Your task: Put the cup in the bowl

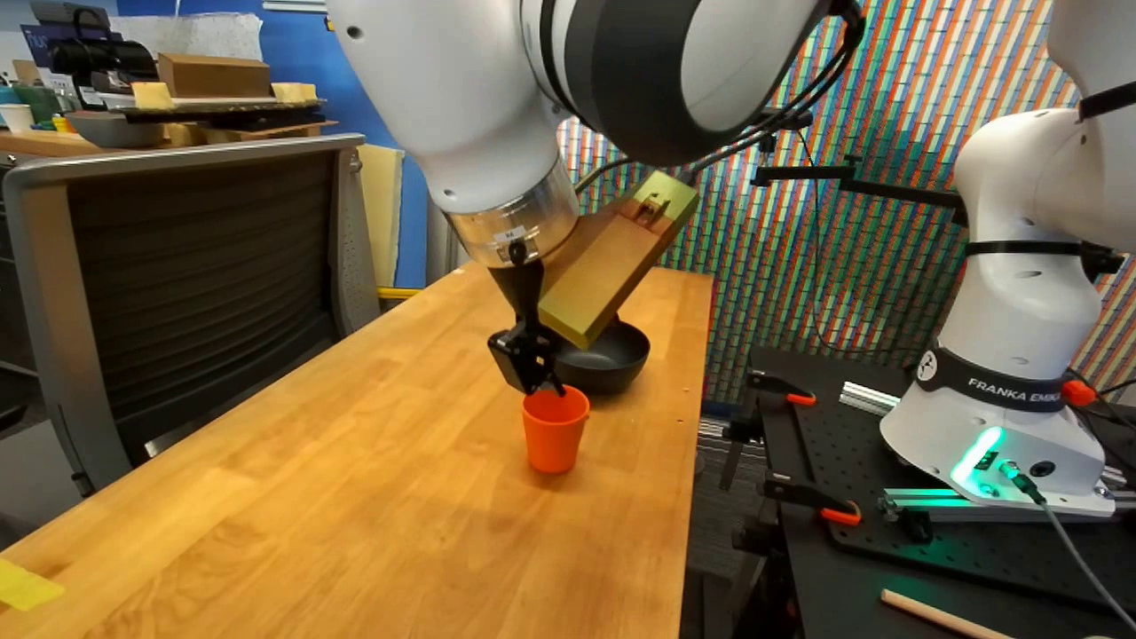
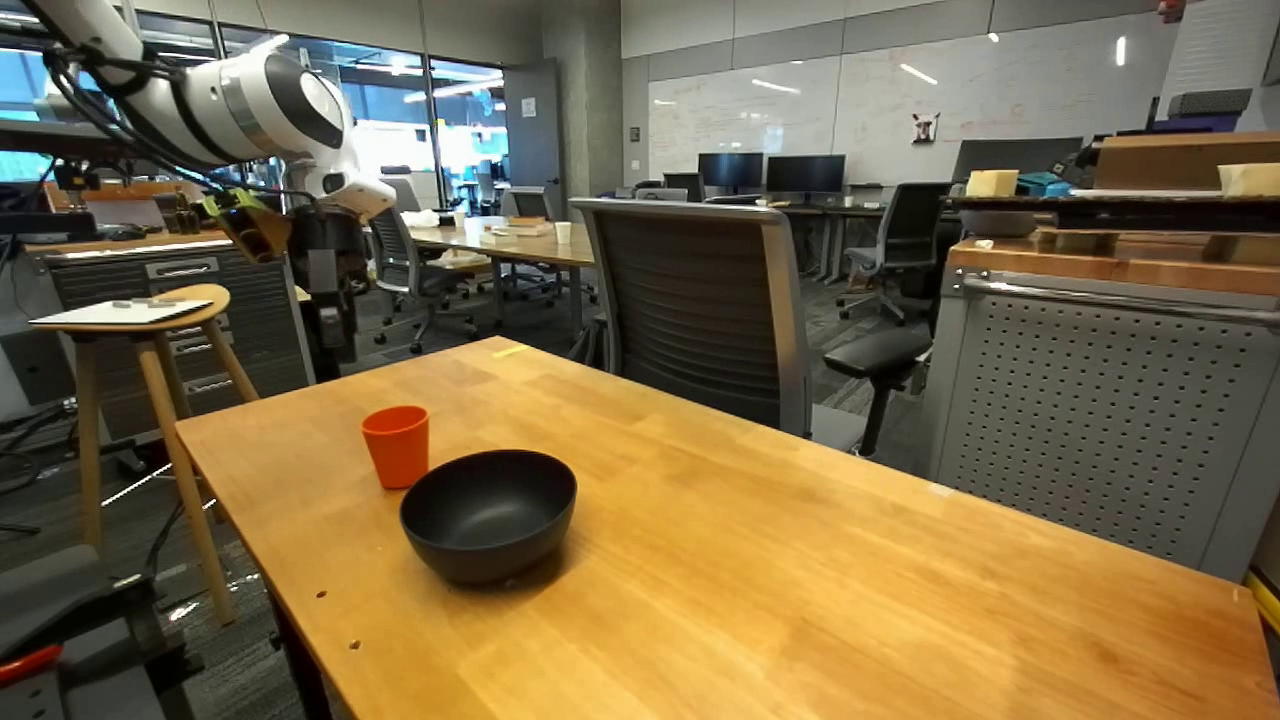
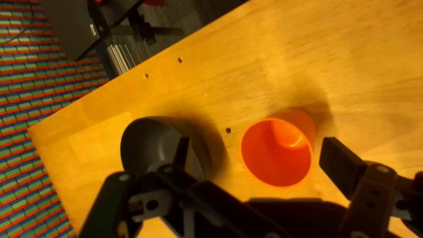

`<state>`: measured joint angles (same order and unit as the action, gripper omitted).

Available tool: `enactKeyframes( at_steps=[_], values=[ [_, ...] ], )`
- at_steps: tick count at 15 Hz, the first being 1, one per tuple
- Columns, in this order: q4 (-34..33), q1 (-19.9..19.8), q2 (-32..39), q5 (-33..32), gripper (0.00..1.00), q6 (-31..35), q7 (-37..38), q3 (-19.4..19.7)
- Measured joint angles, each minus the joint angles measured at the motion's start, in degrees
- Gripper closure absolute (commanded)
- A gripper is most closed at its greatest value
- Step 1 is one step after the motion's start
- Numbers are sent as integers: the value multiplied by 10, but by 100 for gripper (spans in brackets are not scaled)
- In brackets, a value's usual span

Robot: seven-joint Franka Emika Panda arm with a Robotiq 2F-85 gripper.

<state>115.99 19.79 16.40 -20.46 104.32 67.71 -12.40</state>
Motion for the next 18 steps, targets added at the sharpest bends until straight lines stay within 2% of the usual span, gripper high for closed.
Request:
enactKeyframes(
  at_steps=[2, 6, 9, 12, 13, 18],
  values=[
    [8, 0, 14, 24, 0, 21, 0, 0],
    [25, 0, 38, 37, 0, 107, 0, 1],
    [27, 2, 58, 23, 0, 174, -1, 8],
    [20, 7, 76, -15, 0, 215, -5, 23],
    [16, 9, 81, -30, 20, 222, -7, 30],
    [-2, 12, 101, -77, 58, 233, -16, 63]
  ],
)
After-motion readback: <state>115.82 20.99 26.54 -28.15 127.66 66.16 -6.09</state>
